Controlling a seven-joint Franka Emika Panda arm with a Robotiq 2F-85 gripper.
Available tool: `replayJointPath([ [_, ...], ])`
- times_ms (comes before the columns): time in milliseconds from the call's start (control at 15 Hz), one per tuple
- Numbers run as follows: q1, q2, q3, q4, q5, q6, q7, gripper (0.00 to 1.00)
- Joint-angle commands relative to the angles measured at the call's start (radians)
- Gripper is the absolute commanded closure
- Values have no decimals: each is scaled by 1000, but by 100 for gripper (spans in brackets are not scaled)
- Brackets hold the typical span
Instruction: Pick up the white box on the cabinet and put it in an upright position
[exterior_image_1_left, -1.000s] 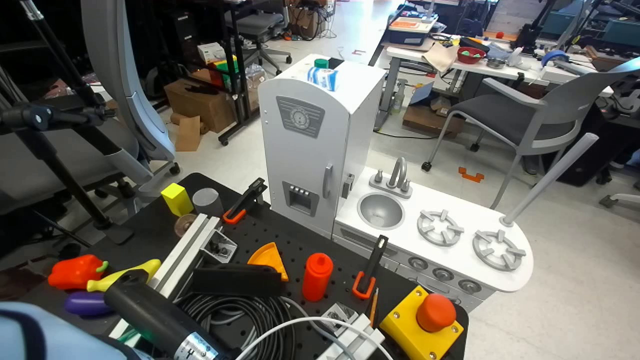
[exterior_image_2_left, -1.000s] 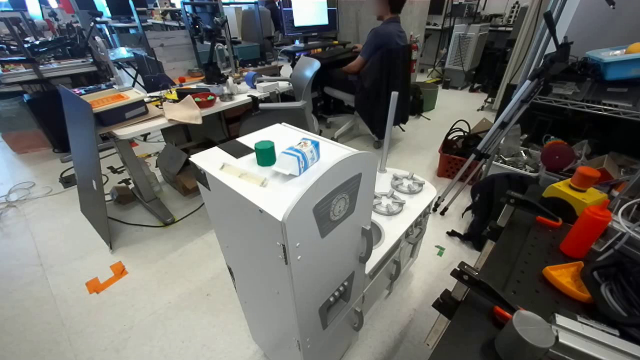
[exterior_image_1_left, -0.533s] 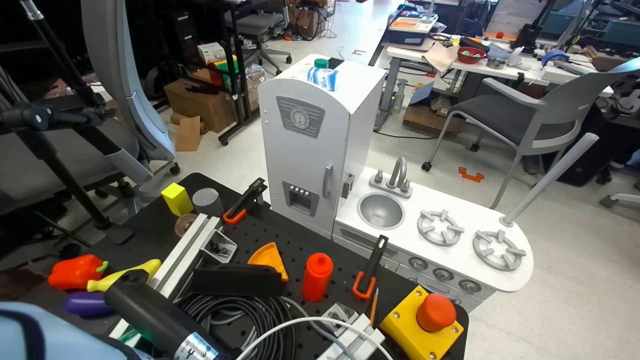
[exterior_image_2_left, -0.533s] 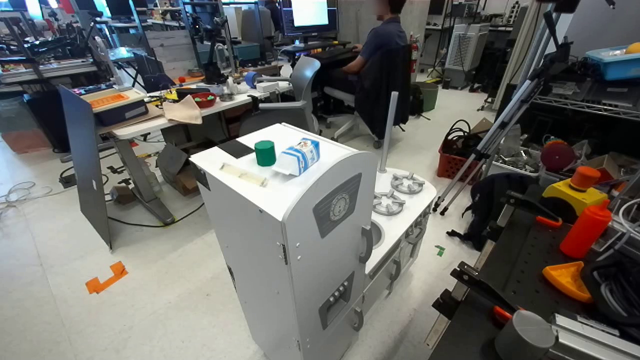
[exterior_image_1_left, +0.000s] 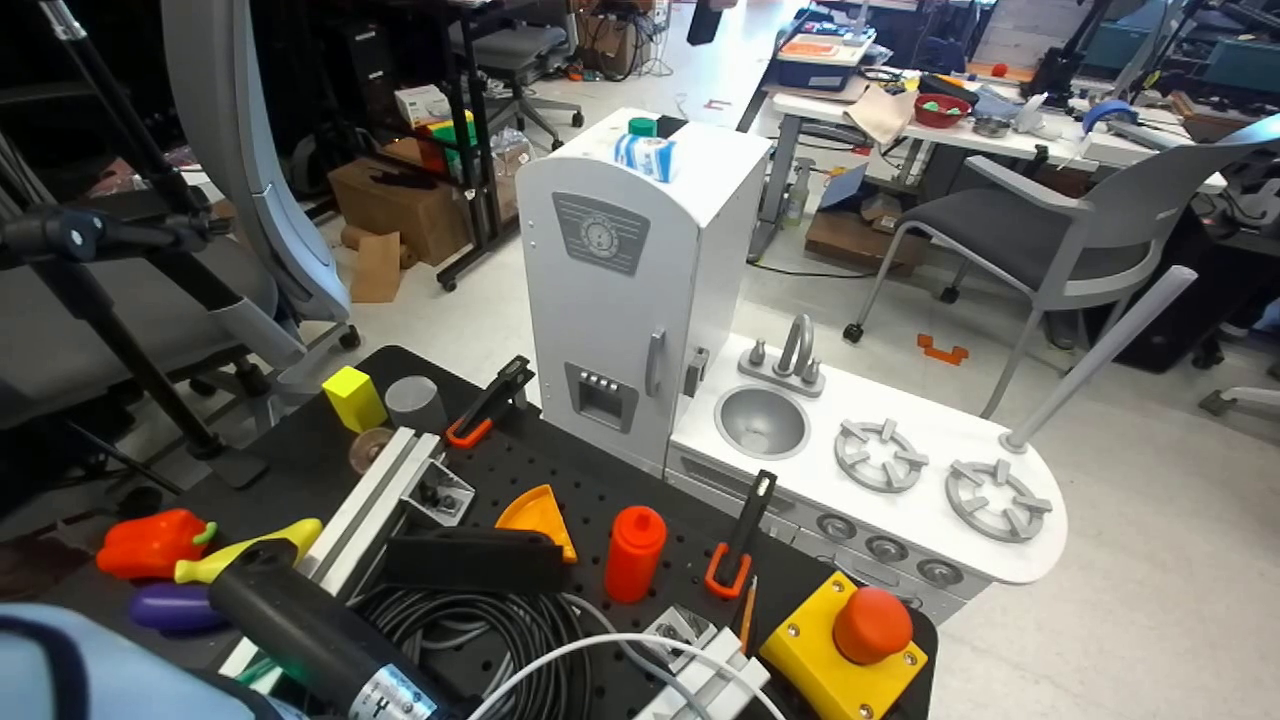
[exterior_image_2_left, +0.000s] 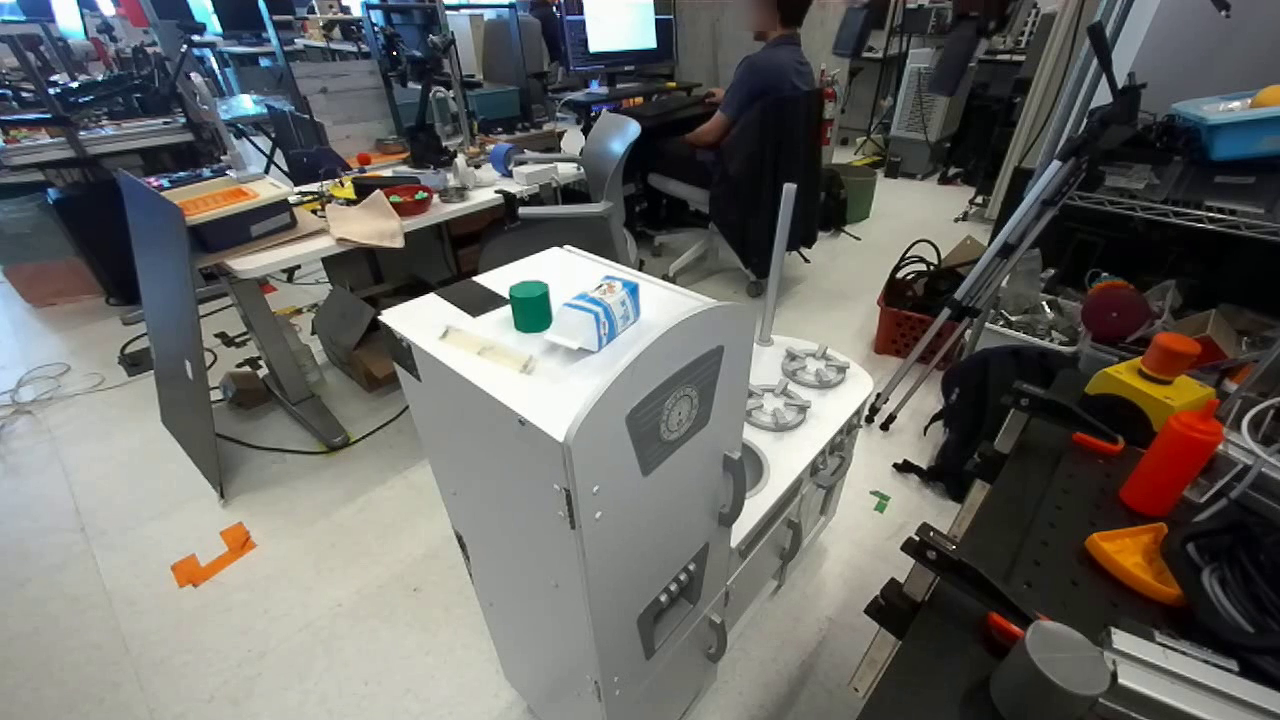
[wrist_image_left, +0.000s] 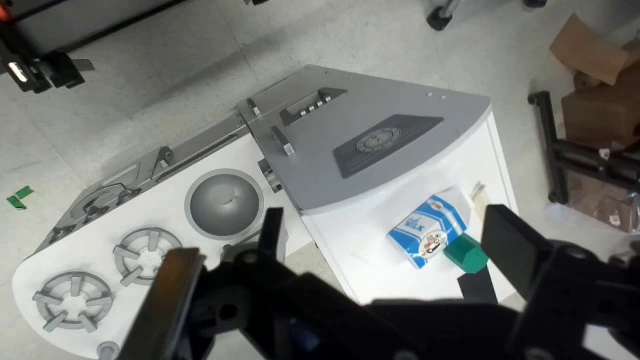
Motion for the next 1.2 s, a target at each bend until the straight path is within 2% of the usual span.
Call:
replayJointPath([
  [0,7,169,28,130,12,92,129,0],
  [600,60,512,27,423,-11,161,417,0],
  [1133,114,721,12,609,-14,120,579,0],
])
